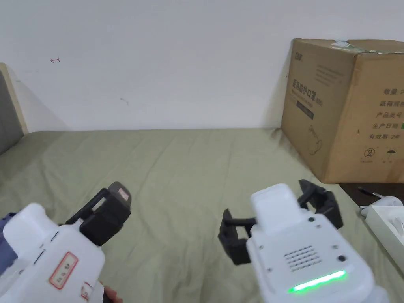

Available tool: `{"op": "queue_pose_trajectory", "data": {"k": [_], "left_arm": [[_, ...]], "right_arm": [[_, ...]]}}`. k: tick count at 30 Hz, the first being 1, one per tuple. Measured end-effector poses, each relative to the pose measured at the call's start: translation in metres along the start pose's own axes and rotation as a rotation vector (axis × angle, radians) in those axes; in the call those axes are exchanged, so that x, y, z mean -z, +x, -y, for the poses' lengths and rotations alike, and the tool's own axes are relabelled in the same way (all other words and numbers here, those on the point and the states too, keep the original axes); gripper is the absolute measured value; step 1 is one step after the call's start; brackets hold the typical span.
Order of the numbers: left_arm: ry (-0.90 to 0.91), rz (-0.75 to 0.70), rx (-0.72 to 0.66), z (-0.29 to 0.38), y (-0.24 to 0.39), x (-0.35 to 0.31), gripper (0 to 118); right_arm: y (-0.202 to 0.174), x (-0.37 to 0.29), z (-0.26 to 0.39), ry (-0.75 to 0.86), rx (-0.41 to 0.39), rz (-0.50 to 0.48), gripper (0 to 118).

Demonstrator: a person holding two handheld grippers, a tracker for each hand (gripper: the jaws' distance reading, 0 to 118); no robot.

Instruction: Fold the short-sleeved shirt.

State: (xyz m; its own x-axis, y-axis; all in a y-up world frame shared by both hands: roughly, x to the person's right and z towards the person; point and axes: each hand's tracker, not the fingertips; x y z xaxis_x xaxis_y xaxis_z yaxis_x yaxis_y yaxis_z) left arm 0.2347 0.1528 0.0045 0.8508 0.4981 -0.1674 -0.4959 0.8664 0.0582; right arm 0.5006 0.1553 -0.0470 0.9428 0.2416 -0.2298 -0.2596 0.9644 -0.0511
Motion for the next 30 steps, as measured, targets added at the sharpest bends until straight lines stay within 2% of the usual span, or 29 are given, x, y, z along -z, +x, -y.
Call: {"op": "queue_pose_trajectory", "data": {"k": [3, 4, 5, 6, 7, 10, 11, 16, 20, 21, 22, 23, 24, 25, 26, 28, 29, 30], "left_arm": [[-0.042, 0.137, 0.331, -0.004, 0.035, -0.006, 118], [-0.042, 0.105, 0.411, -0.001, 0.036, -0.006, 118], [-0.007, 0.06, 0.493, 0.004, 0.044, -0.008, 118], [0.048, 0.012, 0.547, 0.01, 0.051, -0.009, 118], [0.086, -0.011, 0.565, 0.015, 0.052, -0.011, 118], [0.058, 0.014, 0.508, 0.017, 0.051, -0.012, 118], [0.028, 0.032, 0.471, 0.017, 0.049, -0.01, 118], [0.002, 0.015, 0.444, 0.015, 0.041, -0.008, 118], [-0.013, -0.034, 0.514, 0.015, 0.045, -0.01, 118], [-0.01, -0.041, 0.519, 0.015, 0.045, -0.011, 113], [-0.005, -0.034, 0.521, 0.015, 0.045, -0.012, 104], [0.001, -0.037, 0.521, 0.014, 0.045, -0.013, 86], [0.009, -0.04, 0.525, 0.015, 0.046, -0.013, 52], [0.013, -0.047, 0.53, 0.014, 0.048, -0.011, 29], [0.004, -0.089, 0.569, 0.013, 0.051, -0.011, 18], [0.017, -0.072, 0.643, 0.014, 0.052, -0.013, 11], [0.015, -0.071, 0.635, 0.014, 0.052, -0.013, 0], [0.02, -0.074, 0.619, 0.013, 0.052, -0.014, 0]], "right_arm": [[0.033, -0.009, -0.001, 0.099, 0.372, 0.044, 118], [0.04, -0.013, 0.001, 0.12, 0.466, 0.058, 118], [0.045, -0.015, 0.005, 0.145, 0.522, 0.059, 118], [0.049, -0.016, 0.009, 0.159, 0.531, 0.063, 118], [0.046, -0.015, 0.012, 0.143, 0.487, 0.065, 118], [0.038, -0.014, 0.015, 0.074, 0.247, 0.136, 118], [0.032, -0.014, 0.016, 0.073, 0.203, 0.153, 118], [0.027, -0.015, 0.014, 0.075, 0.235, 0.09, 118], [0.022, -0.015, 0.009, 0.082, 0.245, 0.127, 117], [0.023, -0.017, 0.008, 0.082, 0.252, 0.124, 110], [0.022, -0.018, 0.007, 0.088, 0.257, 0.122, 96], [0.021, -0.019, 0.005, 0.096, 0.257, 0.125, 69], [0.019, -0.019, 0.003, 0.102, 0.242, 0.155, 30], [0.018, -0.019, 0.002, 0.104, 0.224, 0.188, 16], [0.017, -0.019, 0.002, 0.109, 0.211, 0.176, 16], [0.019, -0.021, 0.001, 0.101, 0.195, 0.166, 12], [0.02, -0.023, 0.0, 0.098, 0.204, 0.157, 3], [0.02, -0.024, 0.0, 0.106, 0.24, 0.154, 0]]}}
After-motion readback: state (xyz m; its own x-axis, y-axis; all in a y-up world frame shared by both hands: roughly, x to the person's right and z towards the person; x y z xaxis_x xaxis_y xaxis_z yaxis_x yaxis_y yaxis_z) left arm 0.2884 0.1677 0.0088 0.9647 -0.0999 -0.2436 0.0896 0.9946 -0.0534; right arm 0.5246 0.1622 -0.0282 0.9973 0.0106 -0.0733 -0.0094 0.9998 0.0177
